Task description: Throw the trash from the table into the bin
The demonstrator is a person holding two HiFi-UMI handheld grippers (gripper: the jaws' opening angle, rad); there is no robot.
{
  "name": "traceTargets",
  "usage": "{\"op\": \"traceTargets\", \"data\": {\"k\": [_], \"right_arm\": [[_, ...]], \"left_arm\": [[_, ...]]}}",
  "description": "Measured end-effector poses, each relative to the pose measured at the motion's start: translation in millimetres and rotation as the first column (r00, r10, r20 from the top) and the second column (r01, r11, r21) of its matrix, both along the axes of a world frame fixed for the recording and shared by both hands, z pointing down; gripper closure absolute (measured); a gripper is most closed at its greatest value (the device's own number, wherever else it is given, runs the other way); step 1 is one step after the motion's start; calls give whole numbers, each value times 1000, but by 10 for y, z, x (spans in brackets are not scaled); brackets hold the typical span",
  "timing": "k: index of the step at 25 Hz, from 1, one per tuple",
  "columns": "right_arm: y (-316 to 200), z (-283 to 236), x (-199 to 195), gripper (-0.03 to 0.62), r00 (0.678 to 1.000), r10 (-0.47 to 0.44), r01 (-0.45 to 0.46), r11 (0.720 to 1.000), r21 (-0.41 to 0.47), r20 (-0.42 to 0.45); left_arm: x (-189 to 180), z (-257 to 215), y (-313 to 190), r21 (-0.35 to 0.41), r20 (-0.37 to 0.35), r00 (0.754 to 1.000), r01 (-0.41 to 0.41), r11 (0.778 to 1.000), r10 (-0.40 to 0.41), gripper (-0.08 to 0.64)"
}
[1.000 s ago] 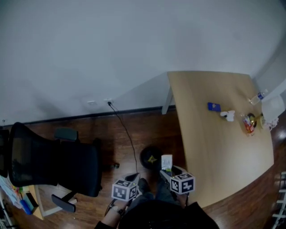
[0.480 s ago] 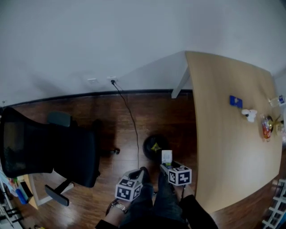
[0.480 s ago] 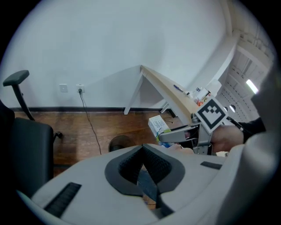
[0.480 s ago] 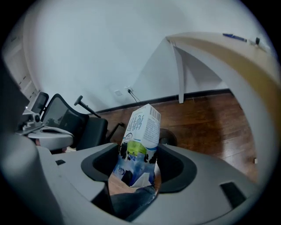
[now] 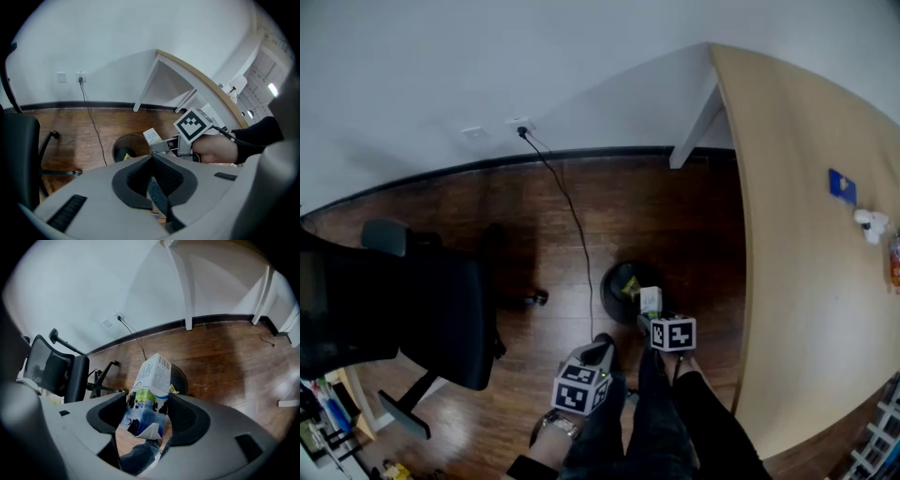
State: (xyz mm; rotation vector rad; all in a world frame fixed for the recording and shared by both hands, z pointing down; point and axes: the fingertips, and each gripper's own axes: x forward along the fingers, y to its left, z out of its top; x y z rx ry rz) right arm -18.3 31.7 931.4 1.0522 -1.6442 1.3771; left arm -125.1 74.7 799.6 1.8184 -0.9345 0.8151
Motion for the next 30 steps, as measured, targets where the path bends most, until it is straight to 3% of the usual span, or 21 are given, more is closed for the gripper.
{"op": "traceTargets", "data": {"k": [7,9,11,16,23,30], "right_arm": [[-161,498,-126,301,1000,5,-5,1000,-16,-6],[-211,519,-209,300,1000,2,-2,1000,-4,6],[-267,497,-299,257,1000,4,-4,1000,10,26],[-233,431,-329,257,999,27,-28,1000,6,36],[-2,-167,-301,257,998,12,-15,998,54,57],[186,-1476,-271,258,996,-30,13,981,193,87]], "left_arm": [[70,309,0,-34,4,1000,27,999,-27,555],[63,362,36,-44,5,999,33,998,-33,555],[44,393,59,-45,5,999,36,998,-36,555],[30,380,130,-56,19,999,28,998,-27,555],[2,33,101,-26,5,999,33,999,-32,555],[-23,-739,77,65,-23,999,-36,997,37,555]]}}
